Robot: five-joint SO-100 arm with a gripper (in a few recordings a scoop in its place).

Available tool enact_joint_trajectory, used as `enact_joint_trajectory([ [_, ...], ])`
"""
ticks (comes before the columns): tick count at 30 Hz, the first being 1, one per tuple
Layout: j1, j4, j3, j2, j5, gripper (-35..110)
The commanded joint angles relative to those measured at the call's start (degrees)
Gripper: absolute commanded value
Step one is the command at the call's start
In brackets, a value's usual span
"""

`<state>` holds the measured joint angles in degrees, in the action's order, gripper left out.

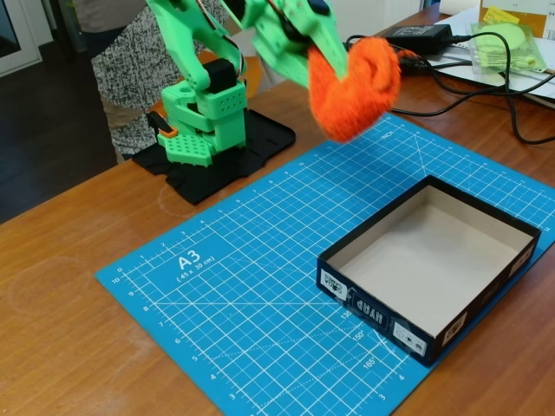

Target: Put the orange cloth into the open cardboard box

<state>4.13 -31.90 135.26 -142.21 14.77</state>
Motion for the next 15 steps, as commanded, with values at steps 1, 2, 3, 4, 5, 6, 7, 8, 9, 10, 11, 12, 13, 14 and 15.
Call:
enact_joint_trajectory([
  [1, 0.4, 17.9, 4.8, 5.6, -8.5, -1],
  [2, 0.6, 21.7, 5.1, 9.2, -9.8, -1],
  [3, 0.7, 24.6, 4.5, 13.4, -10.9, -1],
  [4, 0.9, 27.2, 3.5, 17.8, -12.2, 0],
  [5, 1.0, 29.2, 2.1, 22.1, -13.2, 0],
  [6, 1.0, 30.1, 0.4, 26.0, -14.3, 0],
  [7, 1.1, 30.1, -1.5, 29.8, -15.8, 0],
  [8, 1.1, 30.1, -3.3, 33.1, -17.3, 0],
  [9, 1.0, 30.1, -5.0, 36.4, -18.2, 0],
  [10, 0.5, 30.1, -6.6, 39.4, -18.4, 0],
  [11, 0.2, 30.1, -7.7, 42.1, -18.5, 0],
  [12, -0.1, 30.1, -8.8, 44.4, -18.8, 0],
  [13, -0.4, 30.1, -9.8, 46.5, -19.1, 0],
  [14, -0.6, 30.1, -10.8, 48.6, -19.3, 0],
  [15, -0.9, 30.1, -12.0, 50.7, -19.8, 0],
])
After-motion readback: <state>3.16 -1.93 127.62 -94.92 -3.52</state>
